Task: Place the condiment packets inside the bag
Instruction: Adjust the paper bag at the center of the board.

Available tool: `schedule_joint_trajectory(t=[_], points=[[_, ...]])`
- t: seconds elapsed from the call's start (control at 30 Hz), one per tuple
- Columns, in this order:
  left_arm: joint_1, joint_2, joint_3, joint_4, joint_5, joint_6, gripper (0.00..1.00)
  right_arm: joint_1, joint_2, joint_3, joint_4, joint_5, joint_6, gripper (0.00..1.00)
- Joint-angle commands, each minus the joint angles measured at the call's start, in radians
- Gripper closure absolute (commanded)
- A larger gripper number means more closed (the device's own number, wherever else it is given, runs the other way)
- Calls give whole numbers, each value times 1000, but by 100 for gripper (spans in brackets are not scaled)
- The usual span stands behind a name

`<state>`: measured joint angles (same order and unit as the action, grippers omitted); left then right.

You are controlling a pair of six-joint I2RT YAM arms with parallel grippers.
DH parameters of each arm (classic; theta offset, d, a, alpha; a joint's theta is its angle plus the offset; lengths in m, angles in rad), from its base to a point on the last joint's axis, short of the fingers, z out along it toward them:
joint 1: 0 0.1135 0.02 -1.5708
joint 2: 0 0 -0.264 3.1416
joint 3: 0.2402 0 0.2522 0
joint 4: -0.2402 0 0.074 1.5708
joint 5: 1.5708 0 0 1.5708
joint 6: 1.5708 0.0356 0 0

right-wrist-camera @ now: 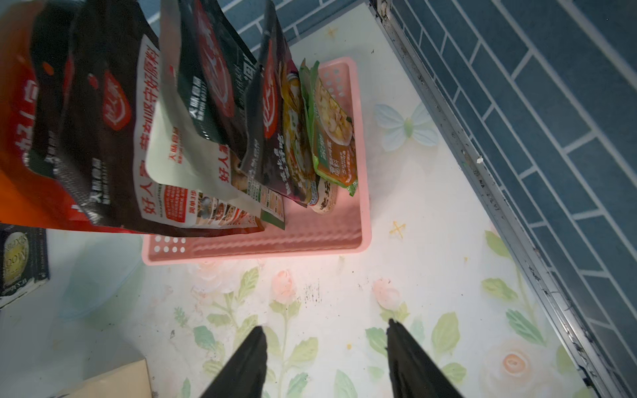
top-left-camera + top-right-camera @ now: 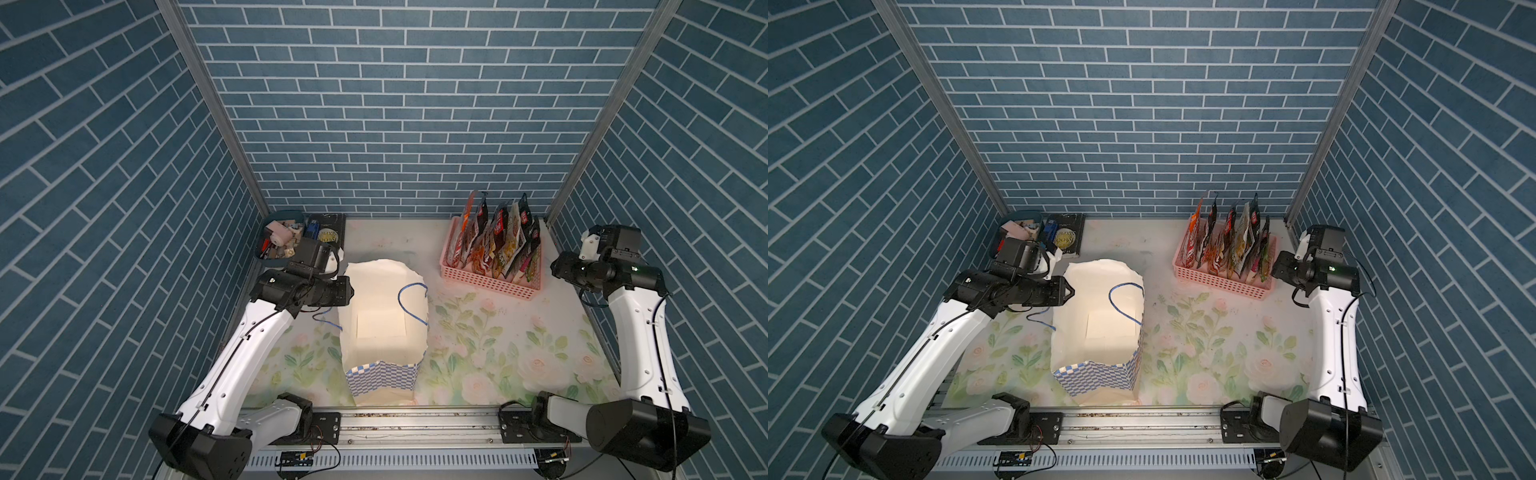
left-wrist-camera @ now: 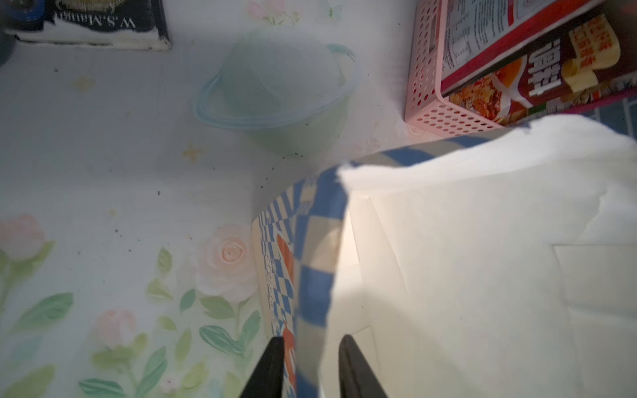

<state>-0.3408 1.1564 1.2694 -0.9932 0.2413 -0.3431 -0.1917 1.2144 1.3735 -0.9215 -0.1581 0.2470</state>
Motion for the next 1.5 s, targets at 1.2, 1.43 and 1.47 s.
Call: schedule_joint_trajectory(t=[1.2,1.43,1.47], points=[[36,366,255,191,-10,-287,100,1260,401,532,85,753,-164,3],[36,359,245,203,-4,-284,100,1293,447,507,51,892,-71,1],[36,357,245,202,-5,-282,100,1292,446,504,37,915,-47,1]])
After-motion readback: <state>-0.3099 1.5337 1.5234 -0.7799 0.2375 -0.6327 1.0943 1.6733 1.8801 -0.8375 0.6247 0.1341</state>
